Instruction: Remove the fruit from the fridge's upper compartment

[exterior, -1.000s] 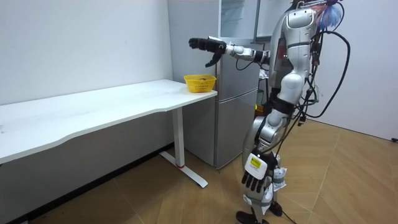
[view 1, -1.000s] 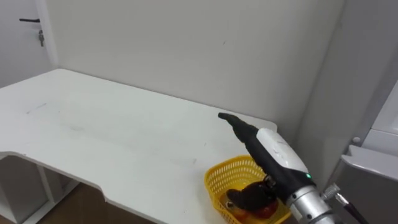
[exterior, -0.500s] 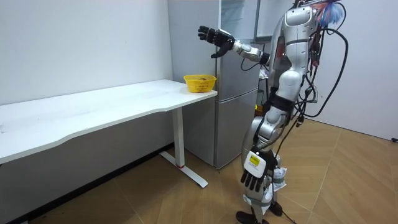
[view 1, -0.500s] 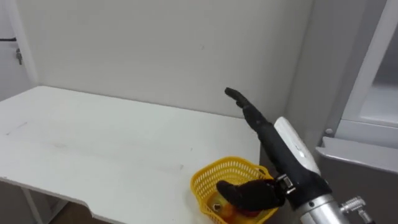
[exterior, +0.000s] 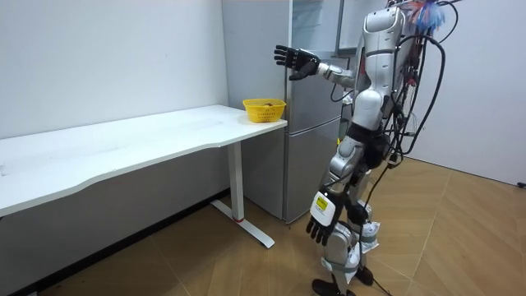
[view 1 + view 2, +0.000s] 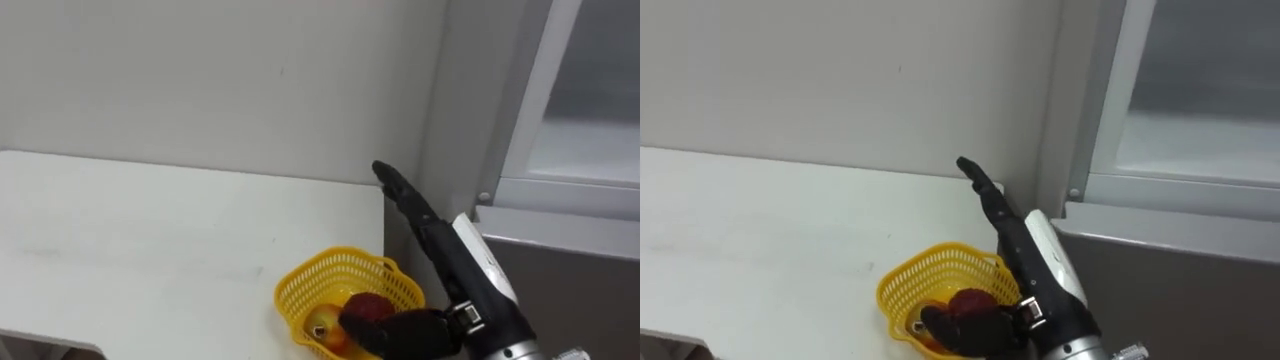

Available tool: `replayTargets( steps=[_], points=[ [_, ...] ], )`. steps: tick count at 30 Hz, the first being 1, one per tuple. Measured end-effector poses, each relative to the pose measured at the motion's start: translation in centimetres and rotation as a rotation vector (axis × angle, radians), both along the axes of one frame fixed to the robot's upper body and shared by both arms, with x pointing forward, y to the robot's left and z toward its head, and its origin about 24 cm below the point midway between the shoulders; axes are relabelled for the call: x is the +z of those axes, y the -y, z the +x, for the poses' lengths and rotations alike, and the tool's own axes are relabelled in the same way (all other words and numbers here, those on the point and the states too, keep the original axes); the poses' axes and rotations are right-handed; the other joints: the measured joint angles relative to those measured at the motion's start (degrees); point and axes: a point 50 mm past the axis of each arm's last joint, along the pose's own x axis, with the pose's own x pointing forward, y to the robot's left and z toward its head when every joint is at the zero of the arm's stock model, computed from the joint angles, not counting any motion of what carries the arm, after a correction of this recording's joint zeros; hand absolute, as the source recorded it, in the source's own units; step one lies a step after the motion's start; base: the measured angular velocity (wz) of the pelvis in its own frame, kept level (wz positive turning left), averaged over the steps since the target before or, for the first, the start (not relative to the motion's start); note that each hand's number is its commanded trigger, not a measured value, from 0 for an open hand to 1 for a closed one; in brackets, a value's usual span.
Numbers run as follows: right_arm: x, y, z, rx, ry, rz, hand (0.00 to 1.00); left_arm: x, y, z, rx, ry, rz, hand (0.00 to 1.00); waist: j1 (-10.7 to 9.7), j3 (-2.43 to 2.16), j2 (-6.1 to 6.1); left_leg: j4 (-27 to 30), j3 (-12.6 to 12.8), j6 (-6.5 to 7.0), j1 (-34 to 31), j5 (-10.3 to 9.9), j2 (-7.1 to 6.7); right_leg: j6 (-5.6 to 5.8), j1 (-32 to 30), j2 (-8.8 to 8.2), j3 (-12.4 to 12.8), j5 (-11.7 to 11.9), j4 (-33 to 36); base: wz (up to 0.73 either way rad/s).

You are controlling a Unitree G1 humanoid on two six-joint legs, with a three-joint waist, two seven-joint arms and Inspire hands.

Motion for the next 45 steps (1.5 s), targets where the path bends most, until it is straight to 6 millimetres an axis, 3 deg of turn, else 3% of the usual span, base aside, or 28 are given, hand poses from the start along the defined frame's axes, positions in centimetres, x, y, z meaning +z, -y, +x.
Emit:
replayTargets(
  steps=[6, 12, 21, 23, 27, 38, 45],
  points=[
    [0.2, -0.2, -1.5, 0.006, 0.014, 0.035, 0.0, -0.1, 0.2, -1.0, -0.021, -0.035, -0.002, 0.0, -1.84, -0.05, 0.6, -0.13, 0.78, 0.0, 0.65, 0.01, 0.03, -0.01, 0.0, 0.21, 1.28, -0.02, -0.31, -0.08],
    [-1.6, 0.6, -2.7, -0.019, -0.075, 0.079, 0.0, -0.2, 0.5, -1.2, -0.027, -0.033, -0.002, 0.0, -4.11, -0.15, 0.43, -0.14, 2.85, 0.11, 0.46, -0.07, 0.37, 0.11, -1.34, 0.4, 3.15, 0.17, -0.27, -0.16],
    [-3.1, 2.5, -4.2, -0.104, -0.144, 0.107, 0.0, -0.2, 0.4, -1.6, -0.021, -0.038, 0.0, 0.0, -7.44, -0.45, 1.43, -0.24, 5.05, 0.22, 0.66, -0.57, 0.79, 0.22, -1.93, 0.82, 6.0, 0.47, 0.7, -0.15],
    [-4.3, 3.8, -4.9, -0.178, -0.192, 0.109, 0.0, -0.1, 0.2, -1.6, -0.013, -0.035, 0.004, 0.0, -8.36, -0.51, 1.18, -0.16, 5.26, 0.23, 0.85, -0.57, 0.8, 0.22, -1.9, 0.82, 6.06, 0.48, 0.66, 0.0],
    [-7.3, 6.1, -6.1, -0.32, -0.321, 0.156, 0.0, -0.1, 0.2, -1.6, -0.016, -0.035, 0.006, 0.0, -9.59, -0.19, 0.99, -0.57, 5.33, 0.24, 1.18, -0.75, 0.83, 0.31, -2.01, 0.81, 6.19, 0.3, 0.5, -0.02],
    [-15.3, 10.7, -11.3, -0.68, -0.69, 0.51, 0.0, 0.0, 0.1, -2.0, 0.006, -0.002, 0.029, 0.0, -12.39, -0.23, 0.58, -0.93, 7.82, 0.28, 0.61, -0.94, 0.96, 0.39, -4.02, 1.0, 8.49, 0.16, 1.64, -0.11],
    [-17.3, 12.9, -13.5, -0.945, -0.741, 0.775, 0.0, 0.1, -0.3, -2.0, 0.015, 0.0, 0.043, 0.0, -14.14, -0.2, -0.07, -1.07, 8.14, 0.29, 0.9, -0.96, 0.85, 0.53, -4.53, 1.07, 9.27, 0.12, 1.68, -0.06]
  ],
)
